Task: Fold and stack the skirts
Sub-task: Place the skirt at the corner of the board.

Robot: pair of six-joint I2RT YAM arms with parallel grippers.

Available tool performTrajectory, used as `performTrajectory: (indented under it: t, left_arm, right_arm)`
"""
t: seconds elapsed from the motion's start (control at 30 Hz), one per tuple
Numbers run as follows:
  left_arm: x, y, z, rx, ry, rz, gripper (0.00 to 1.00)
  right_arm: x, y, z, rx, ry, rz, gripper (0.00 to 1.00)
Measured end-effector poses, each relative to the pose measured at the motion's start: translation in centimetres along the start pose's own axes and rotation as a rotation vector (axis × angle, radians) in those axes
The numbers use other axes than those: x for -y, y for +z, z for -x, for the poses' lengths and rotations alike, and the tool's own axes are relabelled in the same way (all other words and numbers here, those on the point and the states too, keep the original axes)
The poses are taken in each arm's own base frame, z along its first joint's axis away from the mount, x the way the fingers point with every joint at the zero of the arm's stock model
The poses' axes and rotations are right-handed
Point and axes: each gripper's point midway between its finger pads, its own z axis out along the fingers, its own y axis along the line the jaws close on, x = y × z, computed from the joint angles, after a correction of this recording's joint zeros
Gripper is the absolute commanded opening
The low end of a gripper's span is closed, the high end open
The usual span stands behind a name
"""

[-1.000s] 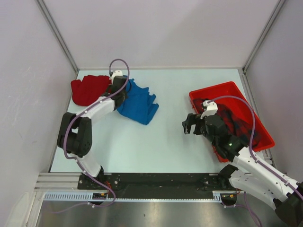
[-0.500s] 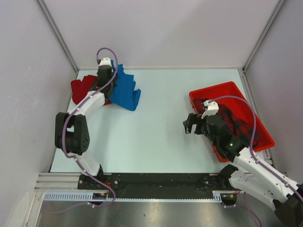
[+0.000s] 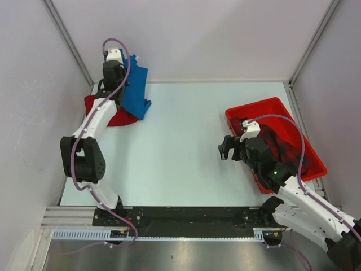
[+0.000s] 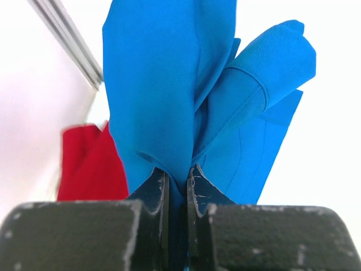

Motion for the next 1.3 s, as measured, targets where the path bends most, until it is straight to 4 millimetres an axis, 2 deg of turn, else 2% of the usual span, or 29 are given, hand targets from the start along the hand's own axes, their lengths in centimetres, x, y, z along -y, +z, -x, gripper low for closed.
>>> performTrajectory:
  t: [0.2,0.3,0.37,0.53,0.67,0.77,0.9,1.1,1.17,1.23,1.3]
  left_arm:
    - [-2.0,0.3,3.0,0.041,0.006,0.009,0.0]
    - [-2.1,0.3,3.3,0.043,0.015,-0.005,0.0]
    - [-2.2,0.5,2.6,0.023,0.022,-0.019,0.0]
    - [-2.6,2.3,-1.0,-0.074,0.053,-0.076,0.0]
    - [-5.2,4.3,-5.1,-0.193,0.084,-0.05,0.0]
    - [-6.9,5.6,-7.1,-0.247,0.087,-0.021,0.0]
    - [-8.6,6.3,-8.6,-0.284,0.08,0.011,0.02]
    - [-10.5,6.8,-9.7,-0.311,0.073,0.074,0.15]
    - [-10.9,7.1,-10.5,-0.326,0.061,0.089,0.27]
    - [-11.4,7.5,-11.4,-0.345,0.052,0.104,0.46]
    - [-11.8,7.7,-12.3,-0.362,0.046,0.118,0.57]
  right_arm:
    - [0.1,0.0,0.0,0.0,-0.001,-0.002,1.0]
    - [0.1,0.0,0.0,0.0,-0.001,-0.002,1.0]
    - [0.1,0.0,0.0,0.0,-0.001,-0.002,1.0]
    - [0.2,0.0,0.0,0.0,-0.002,-0.003,1.0]
    - [0.2,0.0,0.0,0.0,-0.005,-0.004,1.0]
    - [0.2,0.0,0.0,0.0,-0.008,-0.005,1.0]
    - [0.3,0.2,-0.1,-0.005,-0.01,-0.008,1.0]
    - [0.3,0.5,-0.1,-0.003,-0.013,-0.013,1.0]
    - [0.3,0.5,-0.1,-0.004,-0.015,-0.013,1.0]
    - [0.3,0.6,-0.1,-0.004,-0.015,-0.012,1.0]
    - [0.3,0.6,-0.1,-0.004,-0.015,-0.012,1.0]
